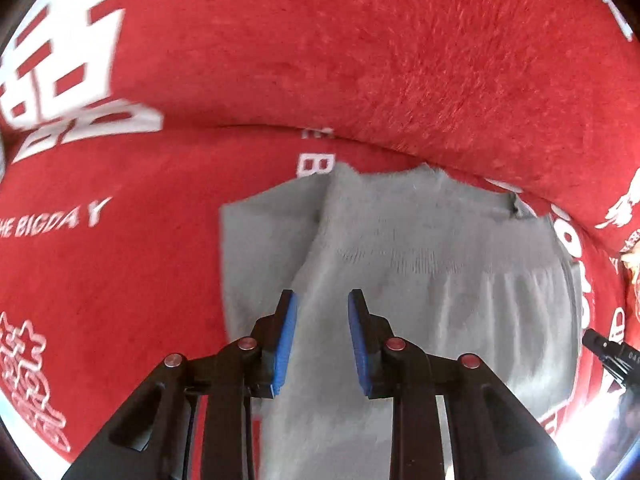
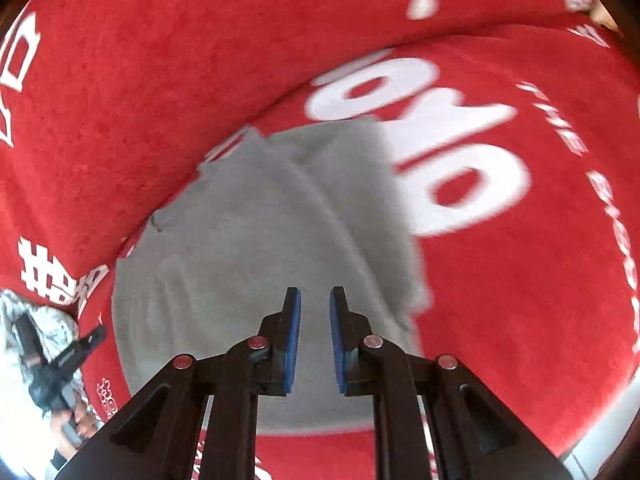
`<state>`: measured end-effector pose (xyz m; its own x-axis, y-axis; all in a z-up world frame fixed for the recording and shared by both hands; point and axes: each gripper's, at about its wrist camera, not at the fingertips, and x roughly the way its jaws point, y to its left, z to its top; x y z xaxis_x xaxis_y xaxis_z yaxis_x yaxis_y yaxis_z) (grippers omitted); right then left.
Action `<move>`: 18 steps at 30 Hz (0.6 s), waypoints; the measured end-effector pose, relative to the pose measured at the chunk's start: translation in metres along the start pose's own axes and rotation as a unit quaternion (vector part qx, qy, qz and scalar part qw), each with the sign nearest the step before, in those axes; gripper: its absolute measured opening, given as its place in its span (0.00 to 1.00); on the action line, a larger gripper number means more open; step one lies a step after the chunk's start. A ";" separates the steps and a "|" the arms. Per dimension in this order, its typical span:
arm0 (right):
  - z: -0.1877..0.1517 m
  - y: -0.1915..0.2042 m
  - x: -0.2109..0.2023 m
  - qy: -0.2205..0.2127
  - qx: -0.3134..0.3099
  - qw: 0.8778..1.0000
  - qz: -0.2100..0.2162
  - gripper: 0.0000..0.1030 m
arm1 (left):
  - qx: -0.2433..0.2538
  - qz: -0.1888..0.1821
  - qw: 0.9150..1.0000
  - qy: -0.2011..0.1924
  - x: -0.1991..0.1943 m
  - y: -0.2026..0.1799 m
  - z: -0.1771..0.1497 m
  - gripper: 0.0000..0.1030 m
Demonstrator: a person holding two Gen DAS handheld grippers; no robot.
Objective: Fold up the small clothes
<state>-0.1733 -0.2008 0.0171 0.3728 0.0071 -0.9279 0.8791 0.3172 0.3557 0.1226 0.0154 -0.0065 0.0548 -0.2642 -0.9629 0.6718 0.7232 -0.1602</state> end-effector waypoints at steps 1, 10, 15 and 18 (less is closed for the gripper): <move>0.001 0.003 0.006 0.004 -0.003 1.000 0.000 0.15 | 0.000 0.012 1.000 0.004 0.009 0.000 0.002 0.28; 0.006 -0.017 0.017 0.016 0.028 0.999 -0.034 0.07 | -0.035 0.042 0.998 0.044 0.025 0.027 -0.003 0.28; -0.007 -0.012 -0.005 0.016 0.016 0.999 -0.044 0.13 | -0.019 0.056 0.997 0.058 0.011 0.023 -0.021 0.28; -0.020 -0.006 -0.014 0.028 0.010 0.999 -0.038 0.16 | -0.006 0.058 0.996 0.068 0.005 0.016 -0.031 0.28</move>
<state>-0.1894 -0.1837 0.0258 0.2890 0.0371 -0.9566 0.9099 0.3001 0.2865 0.1110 0.0457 -0.0209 0.0304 -0.0914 -0.9953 0.6575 0.7519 -0.0490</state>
